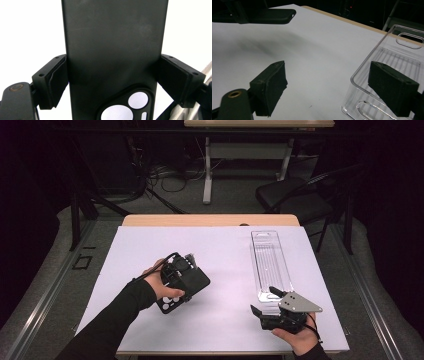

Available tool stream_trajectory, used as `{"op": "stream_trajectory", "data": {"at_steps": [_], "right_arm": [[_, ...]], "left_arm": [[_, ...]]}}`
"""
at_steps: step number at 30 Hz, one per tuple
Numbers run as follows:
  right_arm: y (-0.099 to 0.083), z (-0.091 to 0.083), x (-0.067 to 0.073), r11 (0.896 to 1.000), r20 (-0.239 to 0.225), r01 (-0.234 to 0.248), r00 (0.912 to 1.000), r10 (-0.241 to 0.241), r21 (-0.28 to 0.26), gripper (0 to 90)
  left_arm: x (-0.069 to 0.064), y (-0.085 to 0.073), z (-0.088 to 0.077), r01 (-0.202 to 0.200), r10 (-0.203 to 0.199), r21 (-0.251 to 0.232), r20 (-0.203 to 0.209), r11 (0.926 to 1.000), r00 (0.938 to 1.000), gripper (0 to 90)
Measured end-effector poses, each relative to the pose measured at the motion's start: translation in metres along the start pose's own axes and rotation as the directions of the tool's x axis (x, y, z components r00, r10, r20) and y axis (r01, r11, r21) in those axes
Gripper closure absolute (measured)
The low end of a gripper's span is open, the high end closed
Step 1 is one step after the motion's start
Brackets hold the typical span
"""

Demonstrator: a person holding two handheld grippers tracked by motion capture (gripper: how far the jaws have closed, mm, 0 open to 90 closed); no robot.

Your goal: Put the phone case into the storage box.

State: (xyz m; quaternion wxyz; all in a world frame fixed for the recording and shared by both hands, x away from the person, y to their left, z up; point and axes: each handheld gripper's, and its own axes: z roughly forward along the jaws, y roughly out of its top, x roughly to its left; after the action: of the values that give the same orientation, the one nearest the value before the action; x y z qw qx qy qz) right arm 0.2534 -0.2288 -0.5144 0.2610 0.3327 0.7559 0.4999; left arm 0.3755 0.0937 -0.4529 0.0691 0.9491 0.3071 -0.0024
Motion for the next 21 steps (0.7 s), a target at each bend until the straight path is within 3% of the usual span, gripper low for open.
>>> {"op": "stream_trajectory", "data": {"at_steps": [7,21], "right_arm": [[0.009,0.008,0.003,0.998,-0.014,0.058,0.9982,-0.058,-0.001,15.2],[0.036,0.042,0.013,0.995,-0.076,0.099,0.9923,-0.098,0.019,16.8]], "left_arm": [[0.0,0.0,-0.001,-0.002,0.002,0.001,0.005,1.0,1.0,14.5],[-0.002,0.004,-0.004,-0.015,0.014,0.002,0.01,0.9999,0.9998,14.5]]}}
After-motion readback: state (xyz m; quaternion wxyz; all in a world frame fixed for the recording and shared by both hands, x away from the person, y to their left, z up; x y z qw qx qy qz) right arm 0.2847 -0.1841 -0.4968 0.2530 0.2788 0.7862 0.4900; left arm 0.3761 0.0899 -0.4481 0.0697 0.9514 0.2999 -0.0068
